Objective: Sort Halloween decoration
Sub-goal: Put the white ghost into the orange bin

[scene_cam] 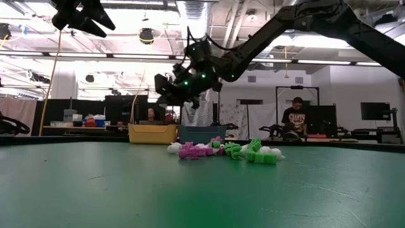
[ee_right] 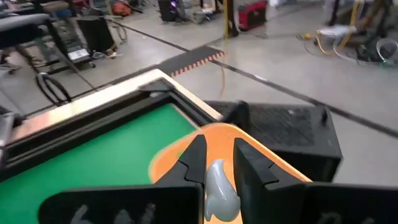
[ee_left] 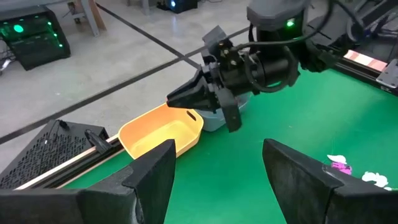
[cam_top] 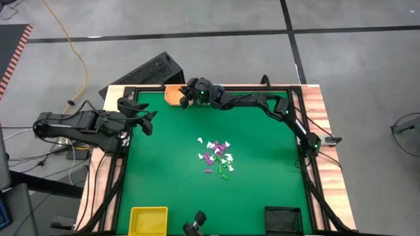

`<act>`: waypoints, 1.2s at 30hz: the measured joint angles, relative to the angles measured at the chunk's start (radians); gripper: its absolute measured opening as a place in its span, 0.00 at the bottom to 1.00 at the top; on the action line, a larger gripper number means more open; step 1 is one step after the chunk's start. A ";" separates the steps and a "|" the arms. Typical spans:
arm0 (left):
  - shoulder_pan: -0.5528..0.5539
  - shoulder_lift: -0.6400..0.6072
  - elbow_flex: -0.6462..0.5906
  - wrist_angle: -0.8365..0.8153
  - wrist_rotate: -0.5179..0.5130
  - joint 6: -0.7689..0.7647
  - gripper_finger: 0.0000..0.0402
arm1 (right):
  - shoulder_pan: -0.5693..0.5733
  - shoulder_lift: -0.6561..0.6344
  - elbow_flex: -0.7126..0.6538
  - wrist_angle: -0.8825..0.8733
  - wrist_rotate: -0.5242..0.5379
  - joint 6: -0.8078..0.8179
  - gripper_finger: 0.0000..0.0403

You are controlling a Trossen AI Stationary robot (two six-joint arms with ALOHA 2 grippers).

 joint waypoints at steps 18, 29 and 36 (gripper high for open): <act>0.000 0.000 0.000 -0.001 -0.011 -0.011 0.58 | -0.054 0.000 0.000 -0.110 -0.117 0.126 0.15; 0.000 0.000 0.000 0.000 -0.012 -0.020 0.58 | -0.044 0.000 0.000 -0.141 -0.132 0.072 0.16; 0.000 0.000 0.000 0.000 -0.012 -0.027 0.58 | -0.045 0.000 0.000 -0.140 -0.127 0.070 0.20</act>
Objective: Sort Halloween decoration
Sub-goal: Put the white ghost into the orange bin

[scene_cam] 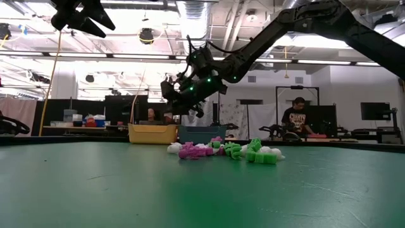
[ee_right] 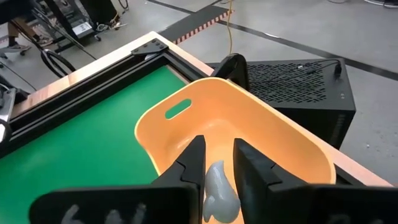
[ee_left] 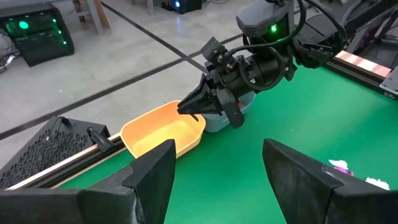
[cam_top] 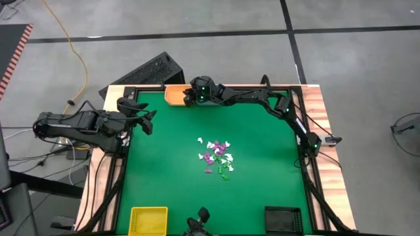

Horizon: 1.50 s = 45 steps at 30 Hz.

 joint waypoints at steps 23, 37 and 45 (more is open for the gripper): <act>0.000 0.000 0.000 0.000 0.000 -0.008 0.58 | 0.030 -0.319 0.000 -0.239 -0.094 -0.325 0.28; 0.000 0.000 0.000 0.000 0.035 0.001 0.58 | 0.095 -0.872 -0.006 -1.243 0.079 -0.399 0.26; 0.000 0.000 0.000 0.000 0.034 0.001 0.58 | 0.378 -1.229 -0.360 -1.265 0.473 -0.015 0.24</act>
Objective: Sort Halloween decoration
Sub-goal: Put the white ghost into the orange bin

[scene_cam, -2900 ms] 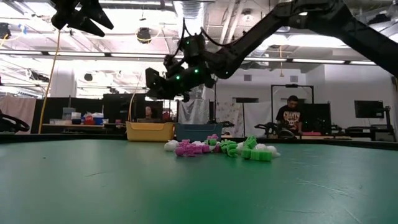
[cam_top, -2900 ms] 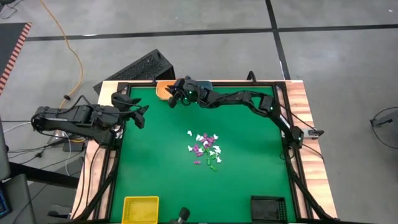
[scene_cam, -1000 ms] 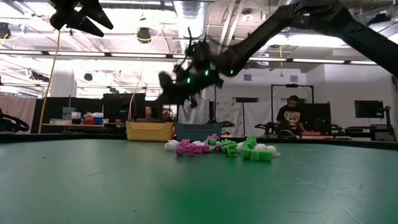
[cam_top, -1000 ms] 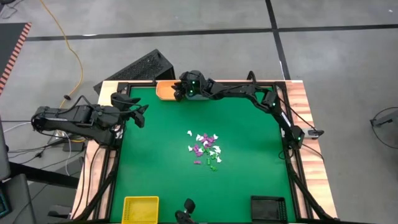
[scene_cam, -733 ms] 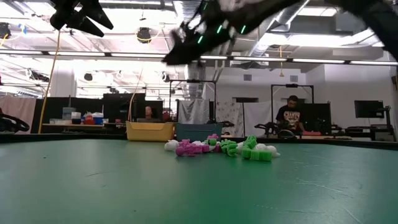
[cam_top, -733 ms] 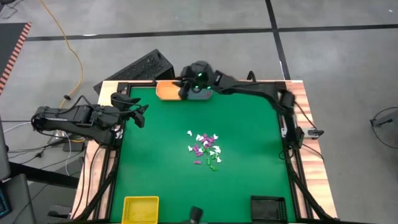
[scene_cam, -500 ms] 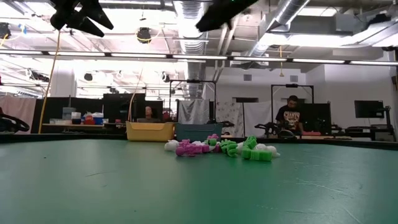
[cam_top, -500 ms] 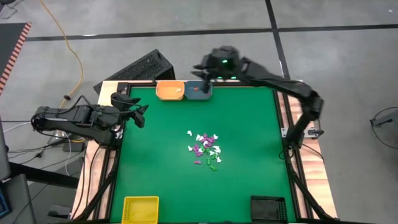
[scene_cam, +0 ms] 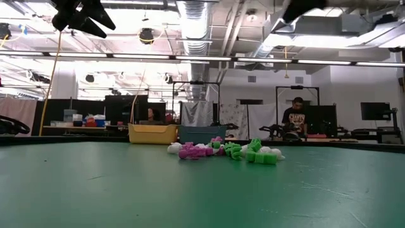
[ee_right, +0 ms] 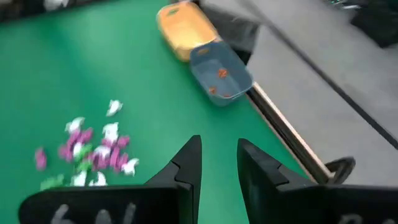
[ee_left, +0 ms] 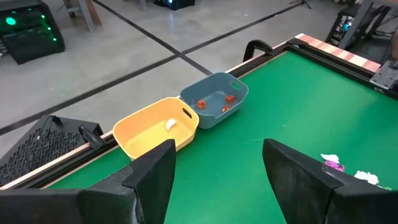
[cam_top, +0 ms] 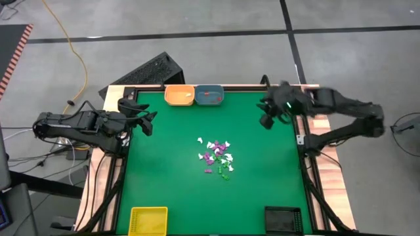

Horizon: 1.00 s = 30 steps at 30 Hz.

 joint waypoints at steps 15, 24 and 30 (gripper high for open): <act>0.000 0.001 0.000 0.000 0.001 -0.011 0.58 | 0.324 0.019 -0.680 0.602 0.387 0.445 0.24; 0.000 0.022 0.000 0.000 0.002 -0.017 0.58 | 0.329 0.329 -0.720 0.898 0.394 0.481 0.24; 0.000 0.054 0.000 0.000 0.003 -0.038 0.58 | 0.330 0.484 -0.721 1.142 0.374 0.458 0.24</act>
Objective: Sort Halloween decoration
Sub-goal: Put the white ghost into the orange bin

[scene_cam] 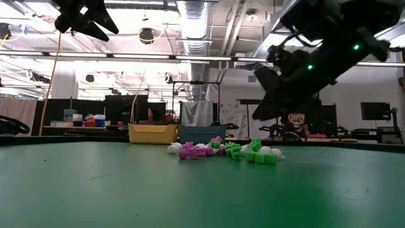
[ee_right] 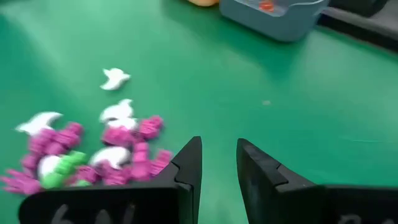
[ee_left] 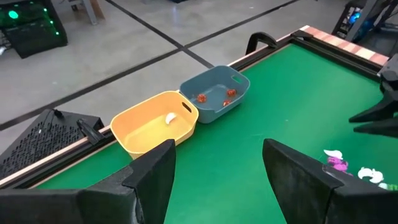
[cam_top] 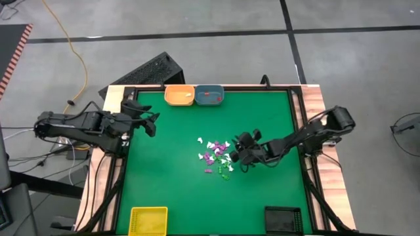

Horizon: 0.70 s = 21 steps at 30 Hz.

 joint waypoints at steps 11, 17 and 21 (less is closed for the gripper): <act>0.000 0.014 0.000 0.000 -0.001 -0.008 0.58 | -0.002 0.057 0.000 0.104 -0.065 -0.001 0.39; 0.000 0.016 0.000 0.001 -0.005 -0.017 0.58 | -0.024 0.073 0.000 0.088 -0.063 0.014 0.48; 0.000 0.019 0.000 0.000 -0.007 -0.022 0.58 | -0.041 0.123 0.001 0.136 -0.075 0.022 0.52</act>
